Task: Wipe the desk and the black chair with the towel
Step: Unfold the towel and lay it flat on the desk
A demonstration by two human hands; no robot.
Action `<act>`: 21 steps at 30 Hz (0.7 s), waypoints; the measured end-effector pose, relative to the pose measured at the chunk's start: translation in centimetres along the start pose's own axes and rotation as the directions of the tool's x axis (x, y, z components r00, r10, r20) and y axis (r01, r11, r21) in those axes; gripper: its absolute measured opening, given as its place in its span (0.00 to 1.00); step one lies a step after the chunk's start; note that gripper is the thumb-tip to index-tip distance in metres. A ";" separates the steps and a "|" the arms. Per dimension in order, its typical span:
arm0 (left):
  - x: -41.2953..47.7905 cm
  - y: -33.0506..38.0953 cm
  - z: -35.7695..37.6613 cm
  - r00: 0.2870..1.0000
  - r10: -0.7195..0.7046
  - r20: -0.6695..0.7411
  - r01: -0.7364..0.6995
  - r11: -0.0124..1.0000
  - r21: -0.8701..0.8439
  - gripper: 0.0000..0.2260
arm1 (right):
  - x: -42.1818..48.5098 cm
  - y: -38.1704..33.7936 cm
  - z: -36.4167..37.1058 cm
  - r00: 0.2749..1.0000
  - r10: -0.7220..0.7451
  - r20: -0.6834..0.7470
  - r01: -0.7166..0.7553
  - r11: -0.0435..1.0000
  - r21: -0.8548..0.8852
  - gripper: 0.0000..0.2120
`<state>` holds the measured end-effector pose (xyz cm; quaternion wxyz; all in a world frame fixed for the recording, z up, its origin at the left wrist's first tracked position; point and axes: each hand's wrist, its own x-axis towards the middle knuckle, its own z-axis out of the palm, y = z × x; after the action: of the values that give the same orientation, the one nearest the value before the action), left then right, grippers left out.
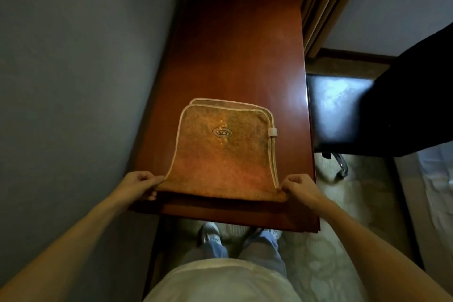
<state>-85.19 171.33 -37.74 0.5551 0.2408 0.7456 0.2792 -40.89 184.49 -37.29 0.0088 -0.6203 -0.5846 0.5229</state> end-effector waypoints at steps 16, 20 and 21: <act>0.8 -4.2 0.4 0.990 -0.111 0.086 0.045 0.831 0.554 0.13 | -1.5 4.7 1.4 0.941 0.271 0.200 -0.236 0.954 -0.182 0.09; 3.9 0.0 0.3 0.993 0.049 -0.111 0.021 0.835 0.550 0.15 | 1.6 1.8 -0.6 0.980 0.182 -0.078 -0.193 0.967 -0.166 0.06; 4.9 1.6 0.7 0.987 0.088 -0.136 0.000 0.840 0.542 0.14 | 2.7 0.4 -0.8 0.982 0.145 -0.120 -0.164 0.973 -0.161 0.05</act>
<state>-85.74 175.87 -40.16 0.3983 0.3820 0.8292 0.0888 -40.65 186.81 -38.89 -0.0535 -0.6896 -0.5757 0.4361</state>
